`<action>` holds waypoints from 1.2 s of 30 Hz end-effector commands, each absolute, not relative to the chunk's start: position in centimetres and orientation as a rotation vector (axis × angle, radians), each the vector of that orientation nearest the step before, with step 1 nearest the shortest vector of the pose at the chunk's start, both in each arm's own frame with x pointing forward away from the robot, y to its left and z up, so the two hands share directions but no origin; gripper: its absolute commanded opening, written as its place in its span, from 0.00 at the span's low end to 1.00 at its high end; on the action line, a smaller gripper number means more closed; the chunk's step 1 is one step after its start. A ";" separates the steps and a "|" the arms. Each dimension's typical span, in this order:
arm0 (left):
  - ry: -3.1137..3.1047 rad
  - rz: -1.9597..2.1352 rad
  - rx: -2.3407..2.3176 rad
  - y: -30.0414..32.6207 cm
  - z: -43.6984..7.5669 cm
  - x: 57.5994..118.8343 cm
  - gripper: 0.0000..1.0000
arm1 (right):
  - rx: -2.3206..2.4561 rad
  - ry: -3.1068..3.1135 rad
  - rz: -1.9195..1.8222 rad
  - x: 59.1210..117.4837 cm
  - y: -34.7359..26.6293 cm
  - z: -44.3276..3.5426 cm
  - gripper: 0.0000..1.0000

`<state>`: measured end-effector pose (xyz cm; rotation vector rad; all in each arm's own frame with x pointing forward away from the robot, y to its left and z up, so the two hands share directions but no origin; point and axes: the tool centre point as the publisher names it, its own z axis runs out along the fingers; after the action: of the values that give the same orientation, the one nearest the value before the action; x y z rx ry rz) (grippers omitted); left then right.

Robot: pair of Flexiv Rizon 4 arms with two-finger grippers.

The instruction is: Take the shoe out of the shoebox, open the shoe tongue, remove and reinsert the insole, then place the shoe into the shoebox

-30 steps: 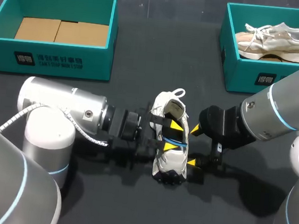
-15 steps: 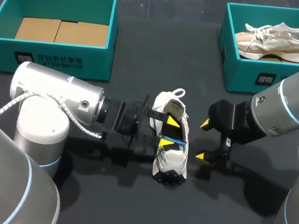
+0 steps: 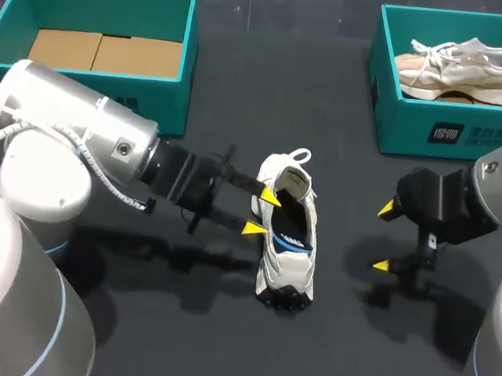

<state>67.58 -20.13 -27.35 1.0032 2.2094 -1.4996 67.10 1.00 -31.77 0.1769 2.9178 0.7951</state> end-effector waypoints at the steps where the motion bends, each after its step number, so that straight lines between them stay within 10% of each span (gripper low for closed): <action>1: 2.270 -1.453 1.096 -17.8 -25.6 67.8 0.42 | 0.165 2.915 0.812 66.0 -0.9 -30.2 1.00; 9: 2.413 -1.282 1.287 -15.1 -25.0 69.2 0.37 | 0.165 2.915 0.812 66.0 -0.9 -30.2 1.00; 13: 2.459 -1.190 1.371 -14.2 -25.0 69.9 0.00 | 0.165 2.915 0.812 66.0 -0.9 -30.2 1.00; 36: 2.428 -1.001 1.584 -15.2 -24.9 70.6 0.00 | 0.232 2.902 0.798 66.1 -3.6 -30.1 1.00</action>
<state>70.23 -13.99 -25.15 1.5451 2.4036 -1.0306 66.88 -2.35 -30.52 0.2281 2.9103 0.7896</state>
